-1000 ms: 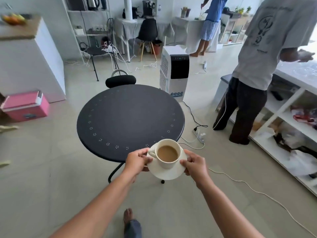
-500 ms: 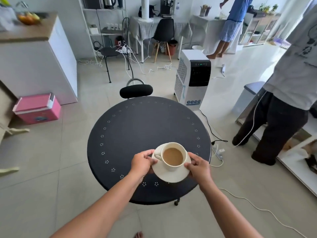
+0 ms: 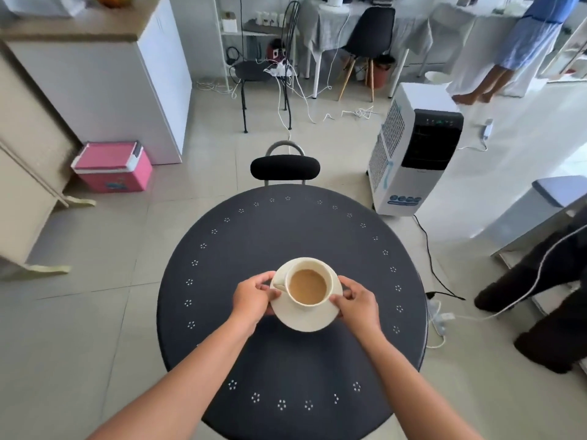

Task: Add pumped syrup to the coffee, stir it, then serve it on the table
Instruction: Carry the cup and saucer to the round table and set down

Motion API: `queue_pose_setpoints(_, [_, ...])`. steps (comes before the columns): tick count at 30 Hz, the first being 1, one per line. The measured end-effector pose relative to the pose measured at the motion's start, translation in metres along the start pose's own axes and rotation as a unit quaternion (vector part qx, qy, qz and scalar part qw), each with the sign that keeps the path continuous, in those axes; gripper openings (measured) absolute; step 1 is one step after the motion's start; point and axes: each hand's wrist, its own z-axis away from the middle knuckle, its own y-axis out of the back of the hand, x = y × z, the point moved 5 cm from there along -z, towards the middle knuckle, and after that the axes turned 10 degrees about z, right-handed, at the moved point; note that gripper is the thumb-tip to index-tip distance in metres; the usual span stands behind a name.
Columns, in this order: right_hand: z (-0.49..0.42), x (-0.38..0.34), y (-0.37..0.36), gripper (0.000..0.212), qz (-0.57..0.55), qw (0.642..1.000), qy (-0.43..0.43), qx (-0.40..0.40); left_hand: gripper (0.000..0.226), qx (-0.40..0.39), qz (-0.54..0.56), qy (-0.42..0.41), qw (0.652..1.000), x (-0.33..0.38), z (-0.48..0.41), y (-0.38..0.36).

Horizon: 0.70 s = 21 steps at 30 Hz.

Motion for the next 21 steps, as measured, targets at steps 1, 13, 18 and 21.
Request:
queue_pose_setpoints(1, [-0.012,-0.002,-0.002,0.038,0.005,1.000,0.002,-0.010,0.043,0.014,0.006,0.003,1.000,0.000,-0.007,-0.001])
queue_pose_setpoints(13, [-0.104,-0.014,-0.035,0.032,0.031,0.995,-0.013,-0.094,0.043,0.113,0.028,0.039,0.992,-0.008,-0.076,-0.001])
queue_pose_setpoints(18, [-0.121,-0.009,-0.050,0.040,0.043,0.994,-0.019,-0.101,0.044,0.131,0.009,0.050,0.990,-0.013,-0.093,0.002])
queue_pose_setpoints(21, [-0.128,-0.006,-0.057,0.038,0.051,0.993,-0.025,-0.105,0.043,0.135,-0.010,0.051,0.989,-0.015,-0.101,0.004])
